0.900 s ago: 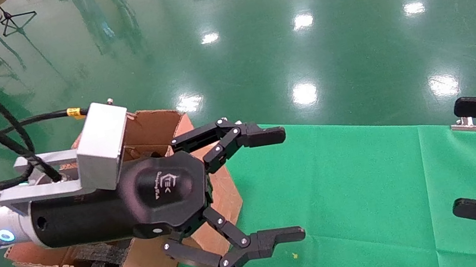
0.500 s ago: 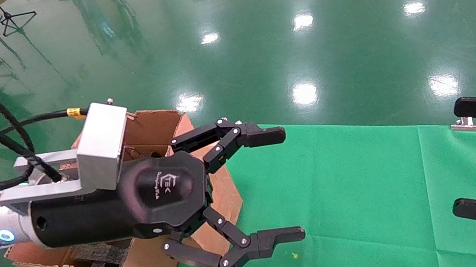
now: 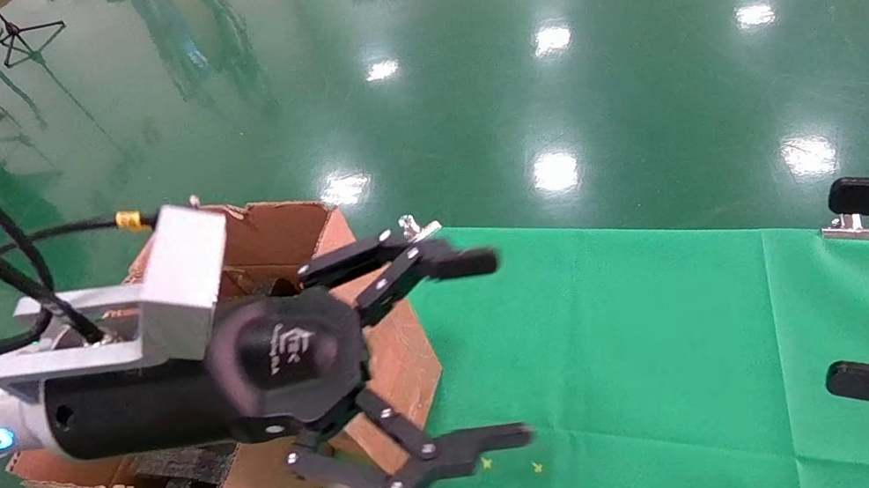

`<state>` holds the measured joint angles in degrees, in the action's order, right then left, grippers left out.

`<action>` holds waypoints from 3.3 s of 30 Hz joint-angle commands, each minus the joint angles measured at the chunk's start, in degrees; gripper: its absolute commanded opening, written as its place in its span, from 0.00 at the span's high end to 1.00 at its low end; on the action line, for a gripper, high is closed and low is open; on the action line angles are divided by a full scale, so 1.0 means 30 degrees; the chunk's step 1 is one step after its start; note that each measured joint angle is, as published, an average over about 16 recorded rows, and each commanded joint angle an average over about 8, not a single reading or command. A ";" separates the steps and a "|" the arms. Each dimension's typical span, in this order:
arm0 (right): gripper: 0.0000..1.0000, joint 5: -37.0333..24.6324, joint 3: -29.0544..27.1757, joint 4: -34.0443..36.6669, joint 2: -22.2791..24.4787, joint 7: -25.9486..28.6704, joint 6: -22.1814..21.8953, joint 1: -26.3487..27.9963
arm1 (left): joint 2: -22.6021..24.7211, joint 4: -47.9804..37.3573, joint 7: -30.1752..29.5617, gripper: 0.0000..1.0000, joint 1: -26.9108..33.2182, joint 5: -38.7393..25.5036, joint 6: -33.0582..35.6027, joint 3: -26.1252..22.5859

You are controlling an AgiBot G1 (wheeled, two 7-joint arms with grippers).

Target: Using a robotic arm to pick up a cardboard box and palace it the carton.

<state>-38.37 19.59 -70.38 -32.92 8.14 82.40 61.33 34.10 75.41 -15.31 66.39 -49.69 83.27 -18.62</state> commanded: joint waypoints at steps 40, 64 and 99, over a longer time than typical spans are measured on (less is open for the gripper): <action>1.00 0.0001 0.0002 0.0008 0.0005 0.0000 -0.0009 -0.0002 | -0.0263 0.0655 -1.5456 0.00 0.5345 -1.4775 -0.3388 -0.4768; 0.00 0.0005 0.0001 0.0012 0.0008 -0.0001 -0.0014 -0.0006 | -0.0244 0.0727 -1.5921 0.00 0.4001 -1.5657 -0.4057 -0.5313; 0.00 0.0015 0.0000 0.0019 0.0010 -0.0002 -0.0020 -0.0013 | -0.0185 0.0125 -1.5431 1.00 0.3701 -1.5200 -0.4047 -0.5309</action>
<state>-38.33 19.59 -70.33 -32.90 8.13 82.34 61.29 33.55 75.78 -61.60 77.50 -95.30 71.13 -34.55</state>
